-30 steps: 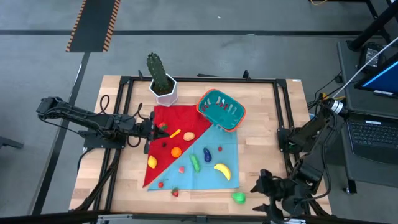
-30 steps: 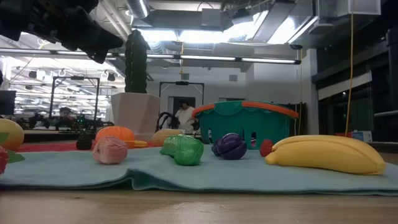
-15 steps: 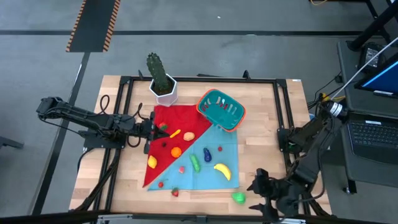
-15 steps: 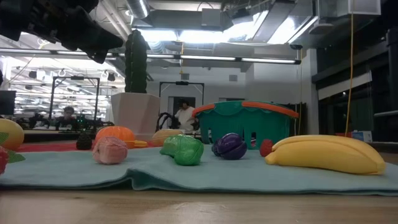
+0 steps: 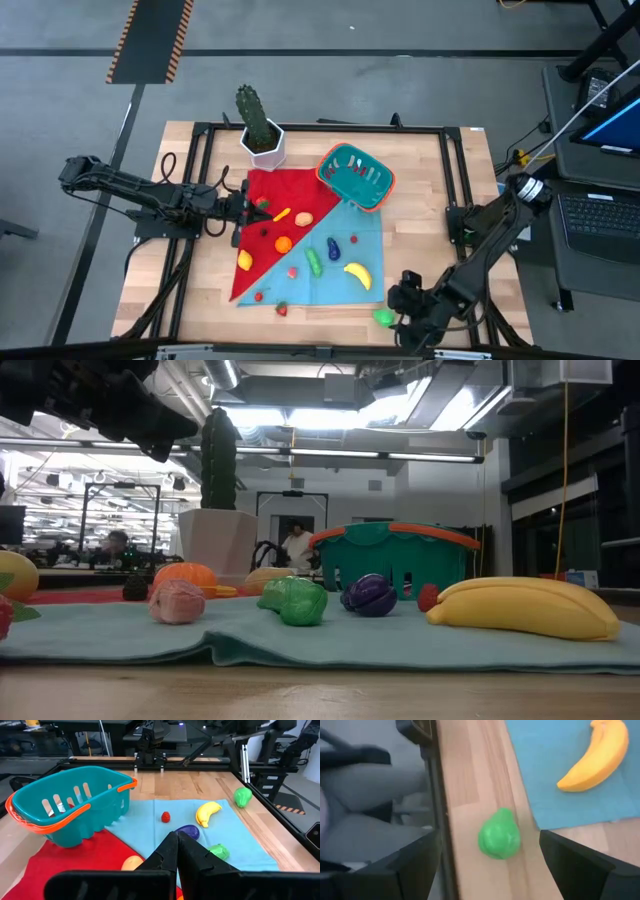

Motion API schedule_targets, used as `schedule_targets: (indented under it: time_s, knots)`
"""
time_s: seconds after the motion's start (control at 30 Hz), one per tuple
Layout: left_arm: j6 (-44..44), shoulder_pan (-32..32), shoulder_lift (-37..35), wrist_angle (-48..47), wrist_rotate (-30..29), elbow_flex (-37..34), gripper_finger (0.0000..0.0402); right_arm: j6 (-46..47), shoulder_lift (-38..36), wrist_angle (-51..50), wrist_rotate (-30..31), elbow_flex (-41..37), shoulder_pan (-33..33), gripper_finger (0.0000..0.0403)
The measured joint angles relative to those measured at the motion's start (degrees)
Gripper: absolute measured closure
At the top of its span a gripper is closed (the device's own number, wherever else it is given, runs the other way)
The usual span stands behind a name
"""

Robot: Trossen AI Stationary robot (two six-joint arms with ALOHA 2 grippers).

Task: Build produce basket
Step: Put the green pear into the blue basket

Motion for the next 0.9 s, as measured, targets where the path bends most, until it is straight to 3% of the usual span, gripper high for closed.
schedule_targets:
  time_s: [0.9]
  knots:
    - [0.02,-0.02,0.0,-0.33,0.02,-0.02,0.0401,0.59,7.16,2.18,-3.08,0.0,-1.45,0.0067]
